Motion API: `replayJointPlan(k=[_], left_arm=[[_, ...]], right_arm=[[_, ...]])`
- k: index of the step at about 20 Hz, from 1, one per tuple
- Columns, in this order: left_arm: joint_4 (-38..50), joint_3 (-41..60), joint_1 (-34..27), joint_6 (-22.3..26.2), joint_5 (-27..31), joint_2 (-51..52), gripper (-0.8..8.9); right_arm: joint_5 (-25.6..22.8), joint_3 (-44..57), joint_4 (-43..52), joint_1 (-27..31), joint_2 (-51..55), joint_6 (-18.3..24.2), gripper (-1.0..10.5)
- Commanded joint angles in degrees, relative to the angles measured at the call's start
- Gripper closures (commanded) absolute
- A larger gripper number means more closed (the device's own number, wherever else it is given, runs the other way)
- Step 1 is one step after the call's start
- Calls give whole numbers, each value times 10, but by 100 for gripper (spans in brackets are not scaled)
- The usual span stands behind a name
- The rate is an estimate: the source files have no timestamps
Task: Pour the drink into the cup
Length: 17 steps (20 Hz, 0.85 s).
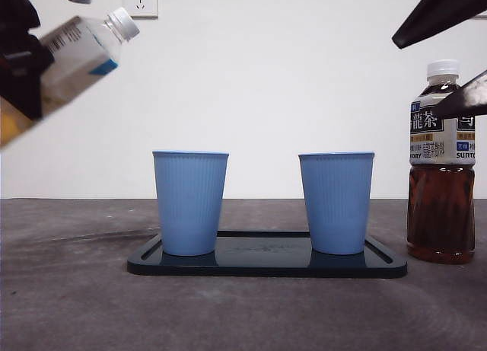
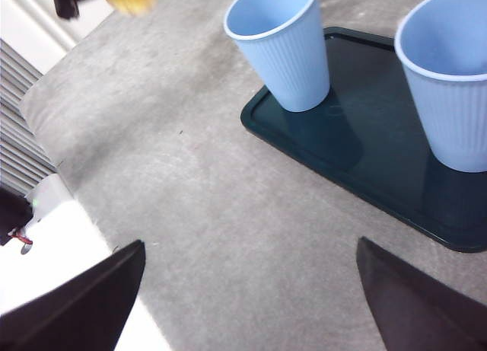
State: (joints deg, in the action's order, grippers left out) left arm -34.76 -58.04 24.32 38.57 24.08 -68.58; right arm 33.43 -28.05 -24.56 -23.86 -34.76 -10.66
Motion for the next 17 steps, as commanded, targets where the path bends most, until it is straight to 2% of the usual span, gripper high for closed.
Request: replayJointPlan(k=[1,4,6,12,15,17], left_arm=[[3,-39,21,82,75,-6,600],[0,-46,44,140,130,-16,605],[0,-46,58,162,156,-27,605],[1,-46,96,183,217,-71,607],[4,-46,107,195,249,-91,637],[13,-46,110,195,252,-99,637]], right_arm=[[13,-9,7,-11,-3,9,519],[16,-9,10,-26,-3,10,519],[16,-9,10,-36,-3,10,518],[15,-9,10,-66,-3,11,519],[15,-9,10,-75,-3,11,518],[15,-9,10,-80,-3,11,518]])
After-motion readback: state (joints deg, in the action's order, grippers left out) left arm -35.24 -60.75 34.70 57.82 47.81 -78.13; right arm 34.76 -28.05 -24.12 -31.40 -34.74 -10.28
